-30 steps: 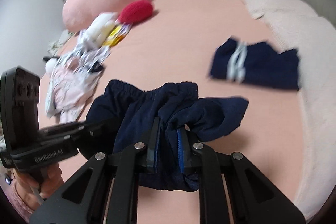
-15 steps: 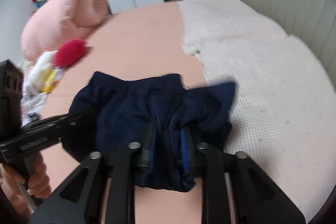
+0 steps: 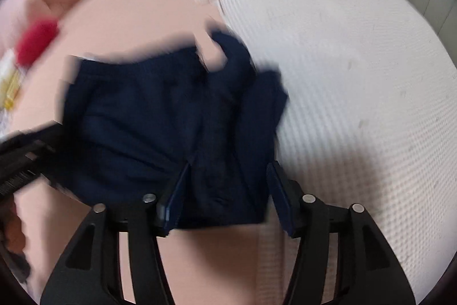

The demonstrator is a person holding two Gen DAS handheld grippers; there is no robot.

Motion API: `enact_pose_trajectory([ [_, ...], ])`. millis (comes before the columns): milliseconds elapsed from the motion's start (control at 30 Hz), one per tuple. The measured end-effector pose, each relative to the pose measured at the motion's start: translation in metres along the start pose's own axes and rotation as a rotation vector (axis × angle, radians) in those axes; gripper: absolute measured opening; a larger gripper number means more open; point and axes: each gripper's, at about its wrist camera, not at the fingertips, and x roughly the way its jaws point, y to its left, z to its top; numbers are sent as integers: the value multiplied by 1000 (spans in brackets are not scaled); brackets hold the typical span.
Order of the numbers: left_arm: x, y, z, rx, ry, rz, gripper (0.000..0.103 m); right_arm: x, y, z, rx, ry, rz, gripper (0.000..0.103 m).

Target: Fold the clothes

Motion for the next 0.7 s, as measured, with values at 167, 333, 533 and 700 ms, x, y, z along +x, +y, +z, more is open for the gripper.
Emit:
enact_pose_trajectory([
  [167, -48, 17, 8, -16, -49, 37, 56, -12, -7, 10, 2, -17, 28, 60],
  [333, -91, 51, 3, -26, -60, 135, 56, -48, 4, 21, 42, -60, -10, 62],
  [533, -140, 97, -6, -121, -87, 203, 69, -96, 66, 28, -10, -86, 21, 81],
  [700, -177, 124, -18, -178, -131, 252, 69, -134, 141, 23, -67, -101, 37, 96],
])
